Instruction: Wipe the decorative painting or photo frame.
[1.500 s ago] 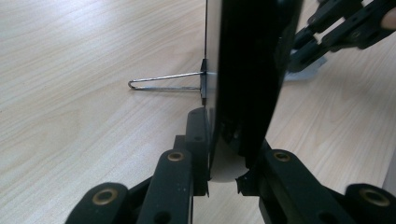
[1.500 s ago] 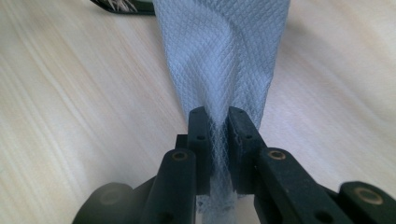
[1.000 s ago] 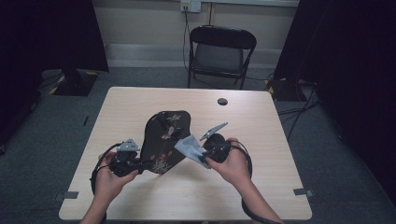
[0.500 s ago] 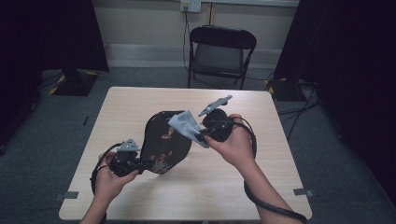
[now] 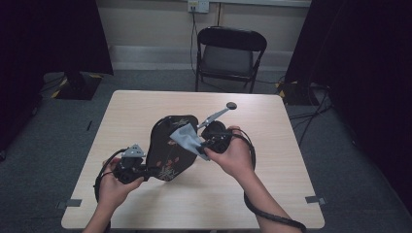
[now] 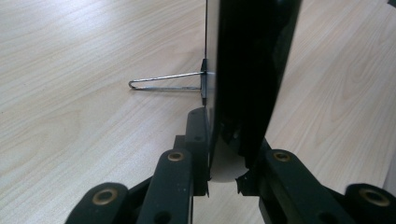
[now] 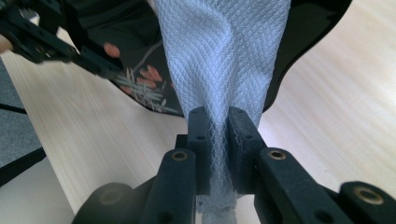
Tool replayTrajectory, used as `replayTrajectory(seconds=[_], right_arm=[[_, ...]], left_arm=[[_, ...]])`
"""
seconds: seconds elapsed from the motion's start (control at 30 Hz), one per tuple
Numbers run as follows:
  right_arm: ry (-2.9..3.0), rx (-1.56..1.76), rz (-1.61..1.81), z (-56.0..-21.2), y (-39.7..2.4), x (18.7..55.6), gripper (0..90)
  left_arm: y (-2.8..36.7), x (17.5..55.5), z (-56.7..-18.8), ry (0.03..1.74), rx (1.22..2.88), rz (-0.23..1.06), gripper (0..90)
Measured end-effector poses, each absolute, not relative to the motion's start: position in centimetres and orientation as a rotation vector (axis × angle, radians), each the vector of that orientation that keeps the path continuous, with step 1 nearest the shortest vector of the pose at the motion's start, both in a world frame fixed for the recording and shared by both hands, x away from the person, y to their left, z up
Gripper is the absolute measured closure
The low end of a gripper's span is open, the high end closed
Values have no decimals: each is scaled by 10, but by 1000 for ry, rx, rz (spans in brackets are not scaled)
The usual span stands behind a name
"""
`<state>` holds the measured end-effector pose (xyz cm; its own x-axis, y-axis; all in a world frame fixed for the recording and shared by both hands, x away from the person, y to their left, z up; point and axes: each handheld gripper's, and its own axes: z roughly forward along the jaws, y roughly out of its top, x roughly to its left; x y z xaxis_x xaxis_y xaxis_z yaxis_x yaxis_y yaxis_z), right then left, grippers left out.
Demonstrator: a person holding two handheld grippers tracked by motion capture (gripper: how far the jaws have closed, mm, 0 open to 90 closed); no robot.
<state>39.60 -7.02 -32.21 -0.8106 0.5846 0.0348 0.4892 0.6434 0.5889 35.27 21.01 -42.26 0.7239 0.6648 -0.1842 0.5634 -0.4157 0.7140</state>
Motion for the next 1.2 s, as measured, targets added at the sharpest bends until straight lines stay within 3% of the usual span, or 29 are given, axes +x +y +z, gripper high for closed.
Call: replayTrajectory(seconds=[0.8, 1.2], right_arm=[[2847, 1026, 733, -444, -76, 384, 812], [2860, 1021, 715, -461, -78, 381, 773]], left_arm=[[210, 352, -423, 932, 2123, 161, 786], [211, 352, -423, 941, 2115, 162, 786]])
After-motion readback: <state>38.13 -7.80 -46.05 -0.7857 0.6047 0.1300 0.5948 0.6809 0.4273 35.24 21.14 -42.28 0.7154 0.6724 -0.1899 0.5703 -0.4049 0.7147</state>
